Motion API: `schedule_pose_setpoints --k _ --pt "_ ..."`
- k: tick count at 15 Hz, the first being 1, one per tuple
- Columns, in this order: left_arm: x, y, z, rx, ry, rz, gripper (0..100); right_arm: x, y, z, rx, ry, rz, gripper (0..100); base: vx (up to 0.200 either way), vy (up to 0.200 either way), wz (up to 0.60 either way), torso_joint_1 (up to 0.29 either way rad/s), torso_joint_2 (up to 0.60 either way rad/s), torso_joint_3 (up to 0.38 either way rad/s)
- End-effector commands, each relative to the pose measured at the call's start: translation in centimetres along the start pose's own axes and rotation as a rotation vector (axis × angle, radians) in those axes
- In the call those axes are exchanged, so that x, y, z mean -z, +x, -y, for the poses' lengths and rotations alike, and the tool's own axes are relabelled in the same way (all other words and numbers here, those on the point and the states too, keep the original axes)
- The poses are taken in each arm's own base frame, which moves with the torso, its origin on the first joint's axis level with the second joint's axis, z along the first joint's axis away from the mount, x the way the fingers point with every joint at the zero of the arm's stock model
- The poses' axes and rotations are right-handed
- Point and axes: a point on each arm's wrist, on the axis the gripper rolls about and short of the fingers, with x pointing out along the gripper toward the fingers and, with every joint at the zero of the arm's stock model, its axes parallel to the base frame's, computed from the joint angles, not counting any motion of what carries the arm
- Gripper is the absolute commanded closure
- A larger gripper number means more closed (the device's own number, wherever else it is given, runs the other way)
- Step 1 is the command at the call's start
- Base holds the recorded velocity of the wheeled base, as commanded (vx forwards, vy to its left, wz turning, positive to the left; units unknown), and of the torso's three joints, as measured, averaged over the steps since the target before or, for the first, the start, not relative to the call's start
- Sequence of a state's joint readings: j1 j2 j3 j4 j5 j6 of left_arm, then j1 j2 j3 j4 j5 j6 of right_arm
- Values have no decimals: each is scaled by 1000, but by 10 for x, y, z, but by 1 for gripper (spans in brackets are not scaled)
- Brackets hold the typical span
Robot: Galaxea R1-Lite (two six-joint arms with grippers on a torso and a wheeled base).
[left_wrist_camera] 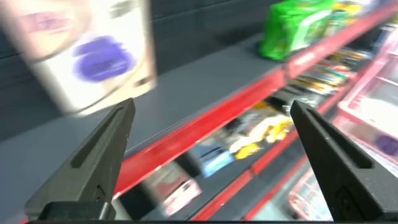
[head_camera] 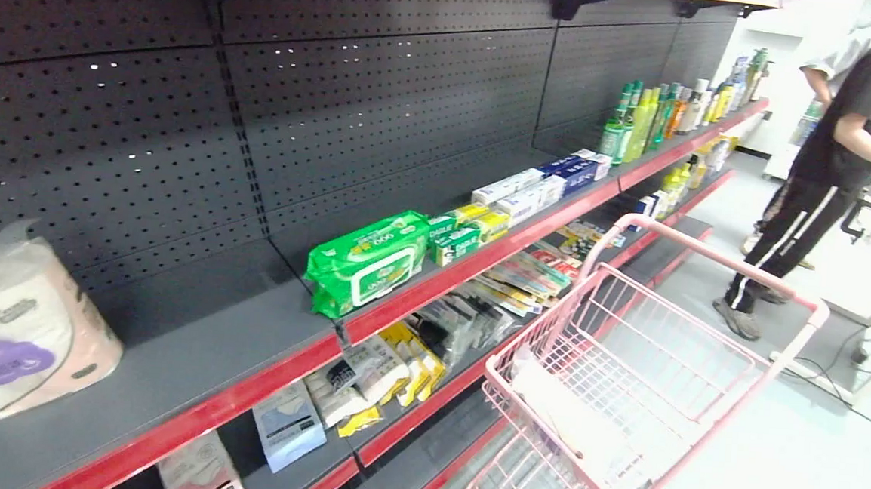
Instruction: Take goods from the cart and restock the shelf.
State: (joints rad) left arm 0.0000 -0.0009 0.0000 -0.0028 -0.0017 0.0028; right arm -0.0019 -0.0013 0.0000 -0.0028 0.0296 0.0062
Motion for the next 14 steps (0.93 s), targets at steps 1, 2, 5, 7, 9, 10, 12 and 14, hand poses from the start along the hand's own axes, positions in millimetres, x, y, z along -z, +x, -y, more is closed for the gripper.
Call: schedule_pose_setpoints --k 1,2,5,7,9,10,12,14 --pt "0 0 0 0 0 -1 0 0 0 0 2 3 1 0 0 0 -600 2 2 12" --pt "0 0 0 0 0 -1 0 0 0 0 3 12 1 0 0 0 -600 2 7 2" --pt "0 0 0 0 0 -1 0 0 0 0 2 18 1 0 0 0 -200 2 -1 2" --pt "0 0 0 0 0 -1 0 0 0 0 -1 15 1 0 0 0 0 0 0 0" --pt "0 0 0 0 0 -1 0 -1 1 0 -19 -33 -13 0 0 0 0 0 0 0" --pt "0 0 0 1 0 -1 0 -1 2 0 -6 -33 -21 0 0 0 0 0 0 0" --pt "0 0 0 0 0 -1 0 -71 14 0 -3 103 -21 0 0 0 0 0 0 0" --pt "0 0 0 0 0 -1 0 -173 61 -1 -55 398 -30 0 0 0 0 0 0 0"
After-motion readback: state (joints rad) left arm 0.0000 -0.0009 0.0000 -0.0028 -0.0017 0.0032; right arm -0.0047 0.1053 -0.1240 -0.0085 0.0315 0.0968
